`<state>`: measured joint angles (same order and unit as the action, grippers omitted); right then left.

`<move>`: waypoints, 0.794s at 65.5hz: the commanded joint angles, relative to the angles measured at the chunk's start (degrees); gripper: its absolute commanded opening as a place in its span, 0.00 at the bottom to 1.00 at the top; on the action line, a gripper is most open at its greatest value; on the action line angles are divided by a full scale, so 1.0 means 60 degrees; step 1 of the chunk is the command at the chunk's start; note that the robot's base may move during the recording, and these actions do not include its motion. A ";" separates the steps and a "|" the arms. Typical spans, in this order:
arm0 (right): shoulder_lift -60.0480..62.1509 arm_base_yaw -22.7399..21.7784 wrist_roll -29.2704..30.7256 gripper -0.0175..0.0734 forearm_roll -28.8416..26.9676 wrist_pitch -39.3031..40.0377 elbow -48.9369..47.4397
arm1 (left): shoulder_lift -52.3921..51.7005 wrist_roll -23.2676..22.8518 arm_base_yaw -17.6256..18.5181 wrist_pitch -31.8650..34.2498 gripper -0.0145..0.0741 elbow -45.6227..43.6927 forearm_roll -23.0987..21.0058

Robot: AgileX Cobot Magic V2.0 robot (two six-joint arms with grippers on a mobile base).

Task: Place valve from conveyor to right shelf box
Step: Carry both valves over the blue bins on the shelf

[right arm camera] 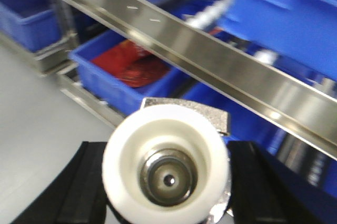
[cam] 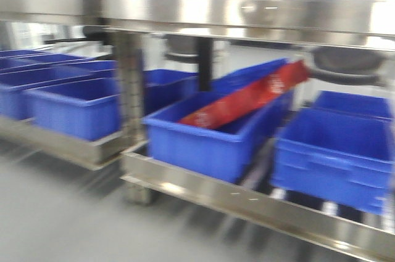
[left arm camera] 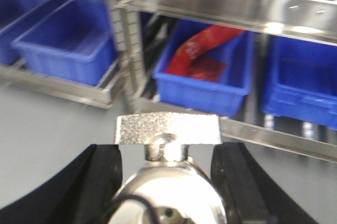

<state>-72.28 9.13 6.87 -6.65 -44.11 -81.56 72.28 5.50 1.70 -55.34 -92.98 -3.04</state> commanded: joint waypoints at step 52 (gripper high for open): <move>0.0155 -0.0005 0.0029 0.02 0.0057 0.0721 -0.0164 | -0.0084 -0.0034 0.0050 0.0408 0.04 -0.0075 -0.0111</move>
<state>-72.28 9.13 6.87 -6.65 -44.11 -81.56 72.28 5.50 1.70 -55.34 -92.98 -3.25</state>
